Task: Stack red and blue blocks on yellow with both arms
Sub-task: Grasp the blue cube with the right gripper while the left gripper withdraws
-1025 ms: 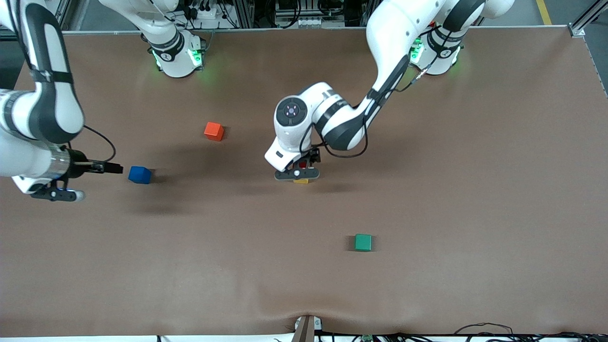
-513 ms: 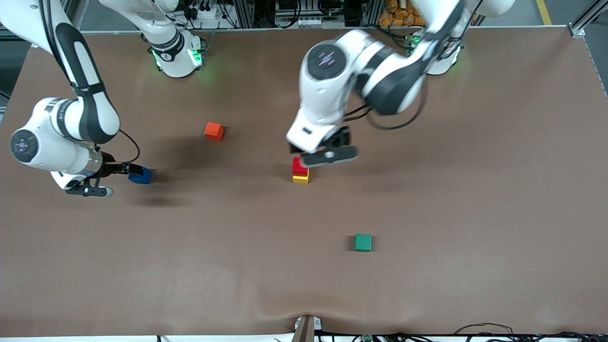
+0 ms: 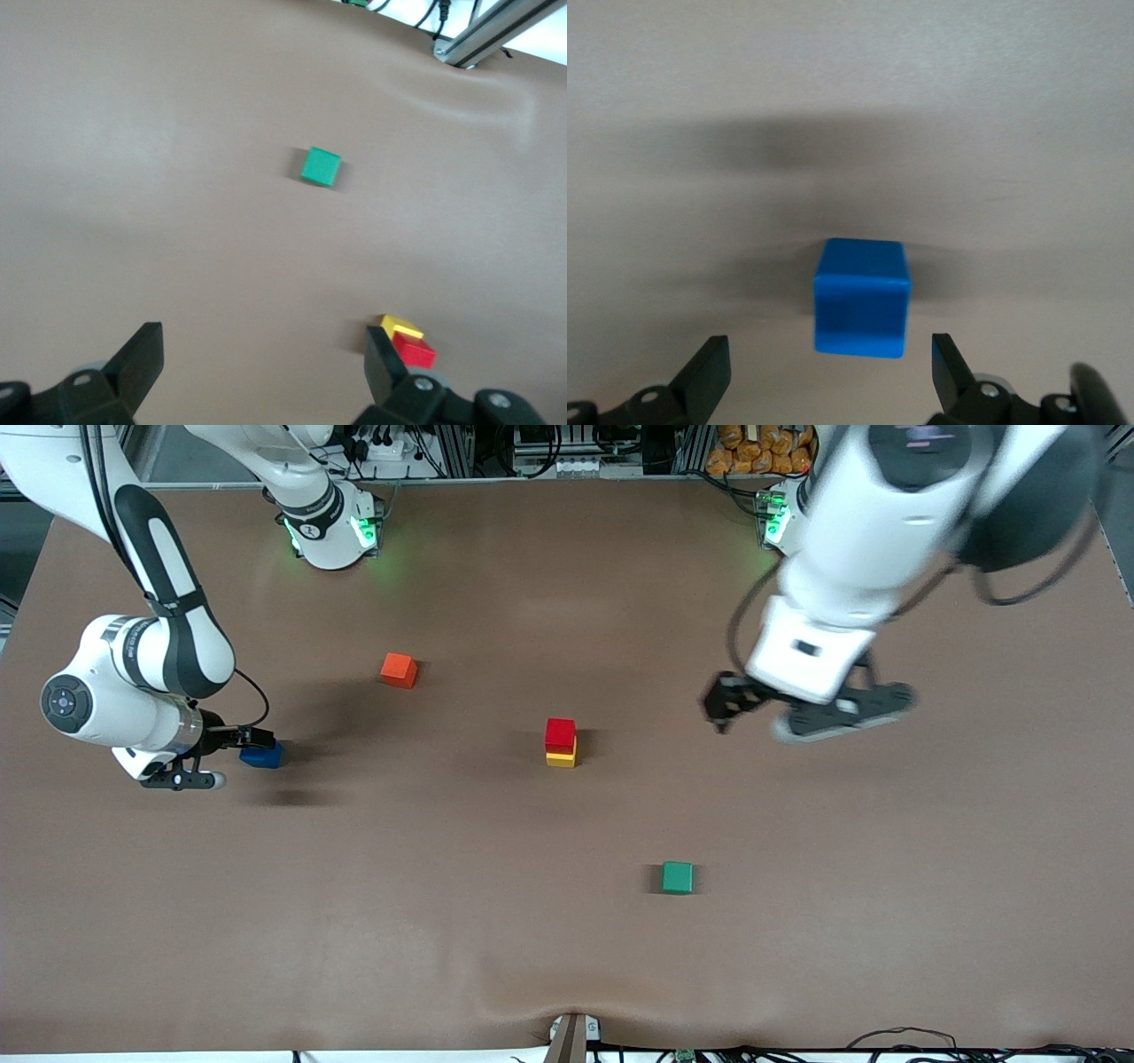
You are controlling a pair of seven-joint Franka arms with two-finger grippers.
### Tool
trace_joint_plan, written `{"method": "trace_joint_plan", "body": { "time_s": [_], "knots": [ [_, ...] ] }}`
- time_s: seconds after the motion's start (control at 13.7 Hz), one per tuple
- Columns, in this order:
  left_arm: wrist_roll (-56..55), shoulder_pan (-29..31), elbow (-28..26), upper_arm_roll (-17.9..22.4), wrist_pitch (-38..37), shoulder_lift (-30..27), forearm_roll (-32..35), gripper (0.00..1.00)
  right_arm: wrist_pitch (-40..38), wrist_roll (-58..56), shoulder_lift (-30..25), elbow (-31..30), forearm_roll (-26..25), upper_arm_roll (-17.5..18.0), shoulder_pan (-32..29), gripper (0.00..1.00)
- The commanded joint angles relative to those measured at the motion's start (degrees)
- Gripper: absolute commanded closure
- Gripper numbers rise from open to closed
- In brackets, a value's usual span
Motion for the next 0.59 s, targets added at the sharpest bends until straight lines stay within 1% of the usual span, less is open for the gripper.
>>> {"method": "trace_joint_plan", "body": {
  "time_s": [0.0, 0.15, 0.29, 0.44, 0.51],
  "knots": [
    [4.6, 2.8, -1.7, -0.5, -2.9, -2.7, 0.8, 0.0, 1.4, -2.1, 1.3, -0.8, 0.2, 0.4, -1.9, 0.0],
    [7.7, 4.3, -1.7, -0.5, -5.4, -4.2, 0.8, 0.0, 1.3, -1.7, 1.4, -1.0, 0.7, 0.4, -2.0, 0.0],
    [13.4, 6.2, -2.0, -0.5, -8.1, -5.7, 0.8, 0.0, 1.5, -0.3, 1.9, -1.1, 1.2, 0.4, -2.2, 0.0],
    [18.4, 8.5, -2.3, -0.6, -12.2, -6.7, 0.8, 0.0, 4.4, -0.4, 1.9, -2.9, 1.2, 0.4, -2.1, 0.13],
    [20.1, 9.2, -2.3, -0.6, -12.8, -7.3, 0.8, 0.0, 5.7, -0.4, 1.9, -3.7, 1.2, 0.4, -2.2, 0.17]
  ]
}}
